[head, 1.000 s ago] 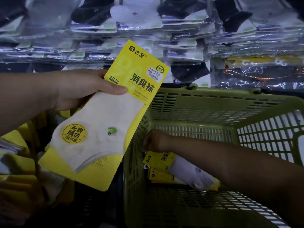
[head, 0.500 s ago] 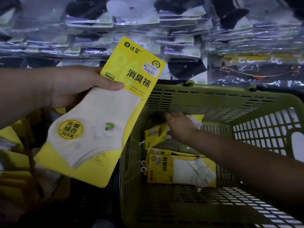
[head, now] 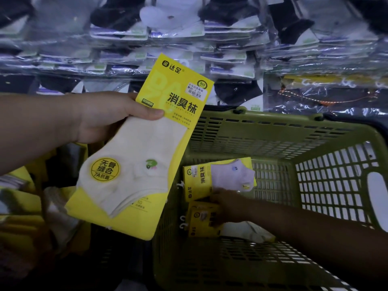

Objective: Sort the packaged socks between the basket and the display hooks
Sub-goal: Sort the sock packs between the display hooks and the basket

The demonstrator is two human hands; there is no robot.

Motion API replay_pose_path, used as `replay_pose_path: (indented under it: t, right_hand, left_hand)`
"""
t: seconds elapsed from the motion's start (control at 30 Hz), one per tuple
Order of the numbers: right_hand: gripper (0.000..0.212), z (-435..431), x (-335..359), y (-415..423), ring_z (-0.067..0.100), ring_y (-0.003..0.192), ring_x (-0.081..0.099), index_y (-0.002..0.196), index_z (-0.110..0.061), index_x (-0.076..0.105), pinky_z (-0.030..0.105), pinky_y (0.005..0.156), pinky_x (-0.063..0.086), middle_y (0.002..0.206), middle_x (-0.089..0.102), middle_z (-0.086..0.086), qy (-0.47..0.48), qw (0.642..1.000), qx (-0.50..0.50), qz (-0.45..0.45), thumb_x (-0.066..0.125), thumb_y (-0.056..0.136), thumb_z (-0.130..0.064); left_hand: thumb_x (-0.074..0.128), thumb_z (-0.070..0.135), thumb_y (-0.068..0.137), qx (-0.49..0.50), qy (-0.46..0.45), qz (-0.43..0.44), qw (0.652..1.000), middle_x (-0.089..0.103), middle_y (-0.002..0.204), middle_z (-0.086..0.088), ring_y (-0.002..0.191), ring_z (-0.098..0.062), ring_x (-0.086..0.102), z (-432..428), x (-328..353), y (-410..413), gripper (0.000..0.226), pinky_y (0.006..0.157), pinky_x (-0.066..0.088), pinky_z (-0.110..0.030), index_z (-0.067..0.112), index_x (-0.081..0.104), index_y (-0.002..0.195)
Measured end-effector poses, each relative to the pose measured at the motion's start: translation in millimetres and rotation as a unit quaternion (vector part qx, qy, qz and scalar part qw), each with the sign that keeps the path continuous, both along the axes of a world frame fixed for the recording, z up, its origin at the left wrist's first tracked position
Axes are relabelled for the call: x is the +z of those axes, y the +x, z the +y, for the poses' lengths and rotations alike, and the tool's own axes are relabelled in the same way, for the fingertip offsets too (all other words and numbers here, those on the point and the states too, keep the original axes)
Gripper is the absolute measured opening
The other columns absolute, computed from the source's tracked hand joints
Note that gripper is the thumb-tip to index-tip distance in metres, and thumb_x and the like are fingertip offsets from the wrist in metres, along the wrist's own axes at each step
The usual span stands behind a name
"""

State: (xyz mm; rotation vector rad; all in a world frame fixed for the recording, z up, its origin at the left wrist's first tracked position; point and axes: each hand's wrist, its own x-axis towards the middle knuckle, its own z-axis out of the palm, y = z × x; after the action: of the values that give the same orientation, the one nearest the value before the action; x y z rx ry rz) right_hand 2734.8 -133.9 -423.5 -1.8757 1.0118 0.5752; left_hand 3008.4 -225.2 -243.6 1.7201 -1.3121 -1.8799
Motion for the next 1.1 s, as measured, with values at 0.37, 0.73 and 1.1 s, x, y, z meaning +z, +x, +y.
replay_pose_path:
  t: [0.37,0.73,1.1]
  right_hand:
    - [0.050,-74,158,-49,0.018,0.085,0.071,0.087,-0.021,0.077,0.027,0.070,0.057,0.091,0.075,0.004,0.156,0.792,-0.423,-0.412,0.094,0.041,-0.032]
    - [0.050,-92,269,48,0.026,0.095,0.068,0.121,-0.006,0.057,0.037,0.080,0.058,0.111,0.070,0.013,0.069,0.671,-0.560,-0.481,0.066,0.072,-0.013]
    - [0.054,-117,375,104,0.002,0.088,0.067,0.111,-0.037,0.050,0.018,0.067,0.053,0.097,0.070,-0.010,-0.224,0.720,-0.451,-0.477,0.077,0.074,-0.008]
  left_hand:
    - [0.063,0.025,0.072,0.034,0.061,0.097,0.993,0.075,0.101,-0.005,0.084,-0.017,0.074,11,13,-11,0.034,0.061,0.058,-0.023,0.016,0.069,0.105]
    - [0.055,0.051,0.078,0.222,-0.149,0.165,0.949,0.068,0.116,0.013,0.098,0.000,0.064,6,62,-40,0.049,0.086,0.044,-0.021,0.027,0.052,0.121]
    - [0.079,0.041,0.050,0.271,-0.254,0.257,0.892,0.075,0.104,0.002,0.094,-0.015,0.071,-8,148,-6,0.076,0.077,0.056,-0.030,0.020,0.056,0.120]
